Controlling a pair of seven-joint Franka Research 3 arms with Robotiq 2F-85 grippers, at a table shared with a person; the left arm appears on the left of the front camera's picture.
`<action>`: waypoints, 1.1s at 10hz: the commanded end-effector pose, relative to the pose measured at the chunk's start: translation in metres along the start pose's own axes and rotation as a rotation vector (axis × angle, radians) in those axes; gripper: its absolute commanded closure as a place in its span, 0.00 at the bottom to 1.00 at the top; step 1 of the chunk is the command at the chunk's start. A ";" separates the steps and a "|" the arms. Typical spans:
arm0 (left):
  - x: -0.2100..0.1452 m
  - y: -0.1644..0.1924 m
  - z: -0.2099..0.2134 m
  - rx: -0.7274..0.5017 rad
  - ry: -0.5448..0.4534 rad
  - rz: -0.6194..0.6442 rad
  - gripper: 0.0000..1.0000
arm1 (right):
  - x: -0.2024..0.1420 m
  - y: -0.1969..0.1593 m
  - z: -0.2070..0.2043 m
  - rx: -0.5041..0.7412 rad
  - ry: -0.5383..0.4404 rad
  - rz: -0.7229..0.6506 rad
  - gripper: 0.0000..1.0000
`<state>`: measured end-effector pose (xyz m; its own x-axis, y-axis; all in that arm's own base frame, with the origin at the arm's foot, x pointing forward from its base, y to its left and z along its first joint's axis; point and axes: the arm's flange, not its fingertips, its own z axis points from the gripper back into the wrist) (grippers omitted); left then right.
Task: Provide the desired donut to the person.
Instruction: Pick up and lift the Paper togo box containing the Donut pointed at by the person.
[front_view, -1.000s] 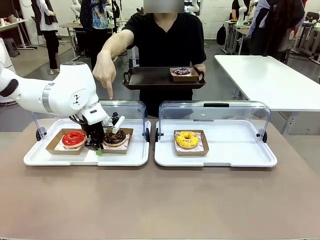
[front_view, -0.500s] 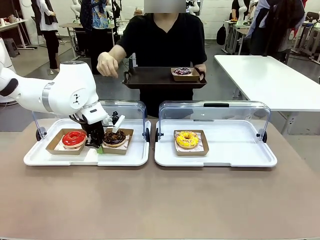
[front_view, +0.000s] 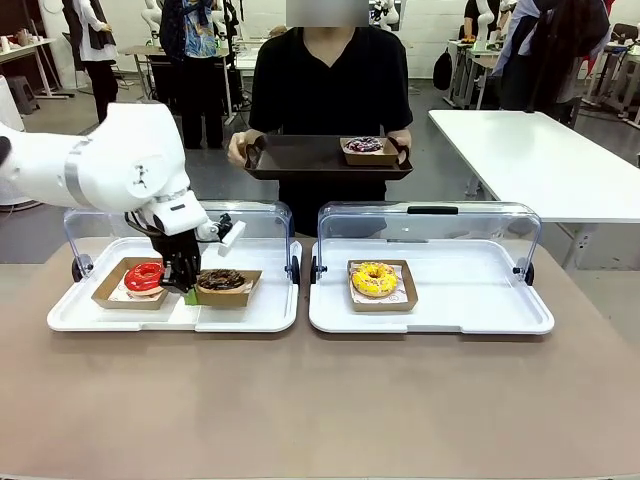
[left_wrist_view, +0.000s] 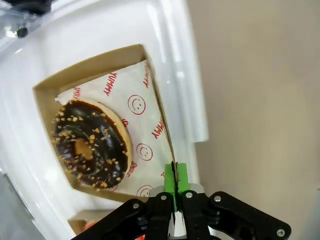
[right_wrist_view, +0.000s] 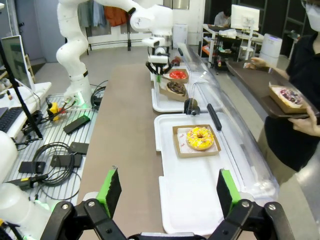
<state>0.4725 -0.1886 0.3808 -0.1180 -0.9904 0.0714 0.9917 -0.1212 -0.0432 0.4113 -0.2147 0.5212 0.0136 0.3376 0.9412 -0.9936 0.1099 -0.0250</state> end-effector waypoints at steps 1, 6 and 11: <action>0.002 -0.054 0.053 0.021 -0.038 0.019 1.00 | 0.000 0.000 0.001 0.001 -0.005 0.001 0.00; 0.035 -0.141 0.178 0.153 0.056 -0.009 1.00 | 0.000 0.000 0.001 0.001 -0.005 0.001 0.00; 0.048 -0.122 0.244 0.162 0.002 0.005 1.00 | 0.000 0.000 0.001 0.001 -0.005 0.001 0.00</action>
<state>0.3452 -0.2044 0.6329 -0.1250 -0.9908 0.0523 0.9818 -0.1159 0.1505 0.4113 -0.2147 0.5210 0.0140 0.3376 0.9412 -0.9936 0.1100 -0.0247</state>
